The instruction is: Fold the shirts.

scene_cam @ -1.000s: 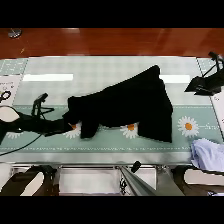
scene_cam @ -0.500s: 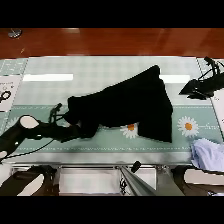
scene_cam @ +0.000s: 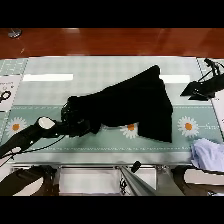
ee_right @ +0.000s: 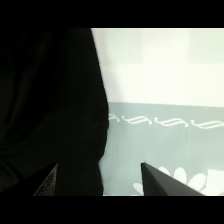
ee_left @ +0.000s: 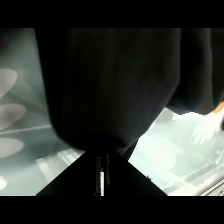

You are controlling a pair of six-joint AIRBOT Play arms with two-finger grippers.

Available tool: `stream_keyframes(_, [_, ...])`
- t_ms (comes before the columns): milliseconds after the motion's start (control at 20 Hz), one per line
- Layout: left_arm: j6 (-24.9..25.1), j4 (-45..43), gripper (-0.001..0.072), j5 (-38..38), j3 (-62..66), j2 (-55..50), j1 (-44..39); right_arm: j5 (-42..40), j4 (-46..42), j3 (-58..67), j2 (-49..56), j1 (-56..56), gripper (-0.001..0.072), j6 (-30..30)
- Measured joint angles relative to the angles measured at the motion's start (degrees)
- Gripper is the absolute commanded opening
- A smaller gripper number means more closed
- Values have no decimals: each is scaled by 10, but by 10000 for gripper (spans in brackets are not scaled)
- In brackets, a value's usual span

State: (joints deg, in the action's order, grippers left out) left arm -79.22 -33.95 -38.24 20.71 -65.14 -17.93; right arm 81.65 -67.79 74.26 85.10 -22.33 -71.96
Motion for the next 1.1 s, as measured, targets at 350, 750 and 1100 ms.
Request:
stream_keyframes(350, [17, -1, 23, -9, 0, 4, -2, -46, 80, -104, 22, -34, 600, 27])
stream_keyframes(750, [21, -6, 22, -20, 19, 12, -3, -171, 127, -162, 57, 37, 28, 18])
stream_keyframes(1100, [45, -31, 22, -16, 179, 122, 30, -183, 147, -68, -63, 56, 27, 49])
